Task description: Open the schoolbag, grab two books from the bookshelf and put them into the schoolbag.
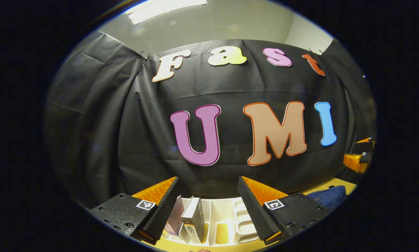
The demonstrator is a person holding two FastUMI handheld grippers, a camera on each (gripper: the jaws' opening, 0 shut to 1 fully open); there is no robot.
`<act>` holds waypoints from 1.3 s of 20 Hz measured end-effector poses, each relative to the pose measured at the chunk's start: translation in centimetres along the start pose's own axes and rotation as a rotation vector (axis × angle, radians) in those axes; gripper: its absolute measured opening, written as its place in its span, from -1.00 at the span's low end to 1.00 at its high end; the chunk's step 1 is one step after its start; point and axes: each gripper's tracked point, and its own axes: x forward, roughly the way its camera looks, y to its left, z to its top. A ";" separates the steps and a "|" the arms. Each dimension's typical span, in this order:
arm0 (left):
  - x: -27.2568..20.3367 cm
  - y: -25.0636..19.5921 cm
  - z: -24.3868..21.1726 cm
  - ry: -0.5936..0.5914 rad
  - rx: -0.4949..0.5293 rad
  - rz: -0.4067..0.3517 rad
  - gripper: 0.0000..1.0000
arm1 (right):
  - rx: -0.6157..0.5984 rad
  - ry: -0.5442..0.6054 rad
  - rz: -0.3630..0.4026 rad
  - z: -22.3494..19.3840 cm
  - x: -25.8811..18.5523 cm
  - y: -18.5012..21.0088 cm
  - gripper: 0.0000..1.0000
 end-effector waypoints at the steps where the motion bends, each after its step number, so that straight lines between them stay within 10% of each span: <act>1: 0.0 0.0 0.1 -0.001 0.004 0.001 0.92 | -0.029 0.010 0.007 -0.6 -0.1 0.2 1.00; 26: -1.2 4.2 -0.8 0.018 0.045 0.098 0.96 | -0.533 0.235 0.478 -19.0 -5.4 13.1 0.96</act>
